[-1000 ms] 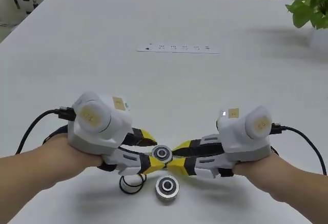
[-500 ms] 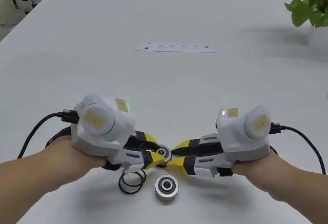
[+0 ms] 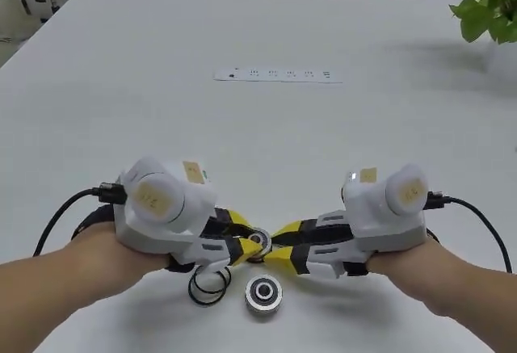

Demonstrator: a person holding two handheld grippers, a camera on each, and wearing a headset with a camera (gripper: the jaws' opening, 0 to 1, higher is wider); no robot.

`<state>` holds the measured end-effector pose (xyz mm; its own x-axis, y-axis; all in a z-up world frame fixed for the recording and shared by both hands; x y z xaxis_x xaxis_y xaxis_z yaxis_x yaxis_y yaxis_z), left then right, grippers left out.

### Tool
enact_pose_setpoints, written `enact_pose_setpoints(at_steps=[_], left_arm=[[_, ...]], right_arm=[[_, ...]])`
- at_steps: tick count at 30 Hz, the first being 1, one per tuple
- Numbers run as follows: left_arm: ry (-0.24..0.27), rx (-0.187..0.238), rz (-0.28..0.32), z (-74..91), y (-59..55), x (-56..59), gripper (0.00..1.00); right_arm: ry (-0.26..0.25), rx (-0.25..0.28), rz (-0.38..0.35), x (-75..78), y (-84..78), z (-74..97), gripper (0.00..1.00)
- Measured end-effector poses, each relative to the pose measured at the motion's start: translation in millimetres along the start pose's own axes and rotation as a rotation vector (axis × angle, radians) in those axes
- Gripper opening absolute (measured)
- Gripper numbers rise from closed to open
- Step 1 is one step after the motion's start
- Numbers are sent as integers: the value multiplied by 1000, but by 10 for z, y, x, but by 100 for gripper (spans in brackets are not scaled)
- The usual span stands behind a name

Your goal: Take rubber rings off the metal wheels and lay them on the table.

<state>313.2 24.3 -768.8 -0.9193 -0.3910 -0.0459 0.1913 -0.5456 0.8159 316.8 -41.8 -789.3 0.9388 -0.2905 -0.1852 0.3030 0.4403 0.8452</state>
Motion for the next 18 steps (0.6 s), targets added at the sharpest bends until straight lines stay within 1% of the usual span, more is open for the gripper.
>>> enact_pose_setpoints(at_steps=[3,5,6,7,11,14,15,17,18], left_arm=[[4,4,6,0,1,2,13],[6,5,8,-3,2,2,13],[6,5,8,-8,0,-2,13],[5,5,8,-9,1,1,13],[10,3,9,-11,1,3,13],[14,-3,-1,-16,-3,0,13],[15,-4,-2,-18,-3,0,13],[19,-5,-2,-20,-2,1,13],[22,-6,0,-20,-4,-1,13]], right_arm=[[2,0,-6,9,-8,13,12],[1,-7,-2,18,-22,26,7],[-1,-16,-12,20,-45,37,2],[0,-1,-21,29,-36,36,1],[-7,-2,-45,33,-33,32,1],[-16,26,-166,53,-43,39,0],[-13,33,-196,61,-46,41,0],[-12,48,-231,68,-45,47,0],[-5,69,-262,63,-25,53,0]])
Point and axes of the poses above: the centre of the closed fingertips' face, and the gripper's own axes: z roughly backward along the fingers, x roughly to its right, y roughly out of its top, the point moved 4 cm from there along z, roughly backward along the fingers
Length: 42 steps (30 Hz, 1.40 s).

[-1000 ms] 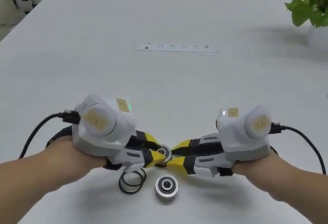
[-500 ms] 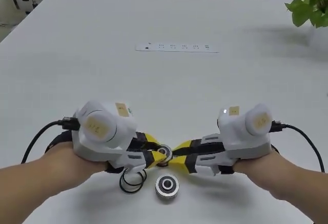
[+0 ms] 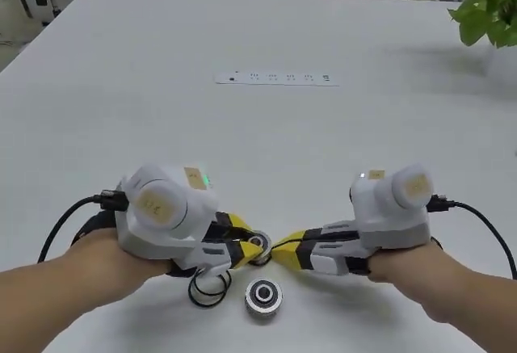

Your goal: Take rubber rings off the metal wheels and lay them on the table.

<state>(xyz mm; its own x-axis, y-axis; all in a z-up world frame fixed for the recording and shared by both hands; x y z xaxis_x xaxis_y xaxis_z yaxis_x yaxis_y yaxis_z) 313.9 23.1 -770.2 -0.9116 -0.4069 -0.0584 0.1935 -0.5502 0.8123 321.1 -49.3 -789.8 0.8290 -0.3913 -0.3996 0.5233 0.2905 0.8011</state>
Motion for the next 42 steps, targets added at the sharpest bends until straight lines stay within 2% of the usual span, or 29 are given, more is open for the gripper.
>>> enact_pose_setpoints(at_steps=[2,3,4,7,19,26,42], left_arm=[[3,-2,1,-2,-2,-1,13],[4,-2,1,-3,-2,-1,13],[5,-4,-1,-3,1,-1,13],[7,-10,-3,-7,3,2,13],[16,-26,-14,-12,3,16,13],[18,-27,-15,-13,1,18,13],[22,-19,-15,-2,-1,33,13]], right_arm=[[-9,5,-19,28,2,19,0],[-8,15,-38,26,13,26,0],[-5,54,-82,30,54,39,0],[-1,73,-120,47,76,68,0],[15,77,-116,-22,111,48,0],[29,67,-90,-63,125,28,0],[46,73,-99,-81,137,9,0]])
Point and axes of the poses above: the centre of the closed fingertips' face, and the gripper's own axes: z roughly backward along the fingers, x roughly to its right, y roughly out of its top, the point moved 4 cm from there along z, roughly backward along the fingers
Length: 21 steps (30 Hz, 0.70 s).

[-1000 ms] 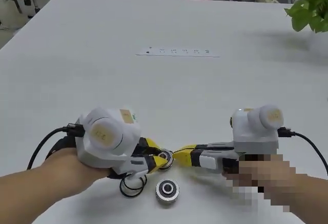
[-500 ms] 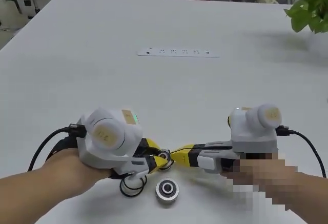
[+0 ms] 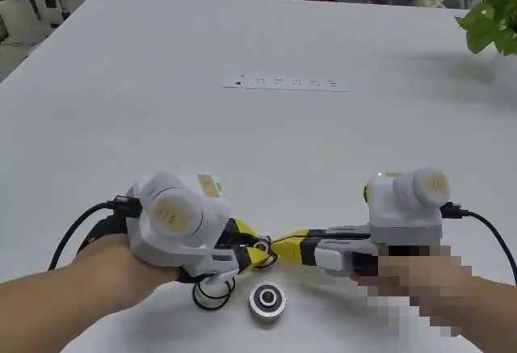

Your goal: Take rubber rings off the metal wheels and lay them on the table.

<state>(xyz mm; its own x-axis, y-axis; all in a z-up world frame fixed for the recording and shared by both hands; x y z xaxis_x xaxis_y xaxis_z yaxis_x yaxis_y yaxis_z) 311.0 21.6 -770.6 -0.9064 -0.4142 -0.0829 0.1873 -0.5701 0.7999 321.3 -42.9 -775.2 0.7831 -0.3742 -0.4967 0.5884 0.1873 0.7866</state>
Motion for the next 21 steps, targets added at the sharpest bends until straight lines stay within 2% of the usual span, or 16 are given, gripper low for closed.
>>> enact_pose_setpoints(at_steps=[6,8,9,11,21], left_arm=[[-1,2,-1,3,-2,1,13],[0,2,-3,3,-1,3,13],[0,3,-5,5,2,0,13],[0,3,-4,10,2,1,13],[-1,-5,5,9,4,4,13]], right_arm=[[12,2,2,-34,16,-10,0],[64,7,2,-154,36,-42,0],[42,18,36,-129,76,-40,0],[43,4,20,-118,66,-32,0],[14,13,19,-84,60,24,0]])
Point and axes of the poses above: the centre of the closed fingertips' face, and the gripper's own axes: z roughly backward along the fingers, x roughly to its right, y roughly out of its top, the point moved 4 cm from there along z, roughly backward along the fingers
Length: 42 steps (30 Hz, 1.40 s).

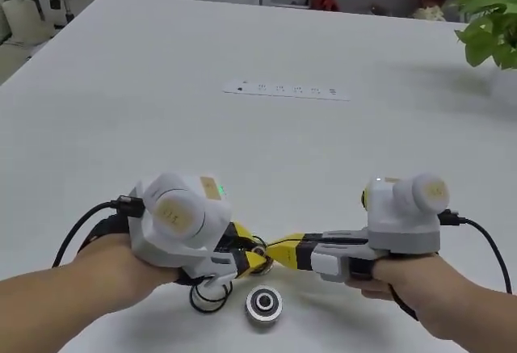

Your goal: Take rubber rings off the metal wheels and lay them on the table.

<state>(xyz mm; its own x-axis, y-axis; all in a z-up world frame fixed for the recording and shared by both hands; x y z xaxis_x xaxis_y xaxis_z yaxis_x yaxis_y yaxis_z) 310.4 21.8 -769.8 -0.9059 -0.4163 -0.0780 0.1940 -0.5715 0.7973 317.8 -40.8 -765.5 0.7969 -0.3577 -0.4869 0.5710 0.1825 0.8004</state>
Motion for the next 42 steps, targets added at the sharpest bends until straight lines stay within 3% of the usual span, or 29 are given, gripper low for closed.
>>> enact_pose_setpoints(at_steps=[14,24,34,42], left_arm=[[-37,13,21,28,-13,-4,15],[-69,21,7,123,6,41,23],[-62,62,14,324,80,49,33],[-20,108,36,527,144,-13,39]], right_arm=[[-6,8,-5,0,5,18,0],[0,13,-7,-14,12,31,0],[4,36,-13,-15,73,59,0],[16,41,-6,-60,113,63,0]])
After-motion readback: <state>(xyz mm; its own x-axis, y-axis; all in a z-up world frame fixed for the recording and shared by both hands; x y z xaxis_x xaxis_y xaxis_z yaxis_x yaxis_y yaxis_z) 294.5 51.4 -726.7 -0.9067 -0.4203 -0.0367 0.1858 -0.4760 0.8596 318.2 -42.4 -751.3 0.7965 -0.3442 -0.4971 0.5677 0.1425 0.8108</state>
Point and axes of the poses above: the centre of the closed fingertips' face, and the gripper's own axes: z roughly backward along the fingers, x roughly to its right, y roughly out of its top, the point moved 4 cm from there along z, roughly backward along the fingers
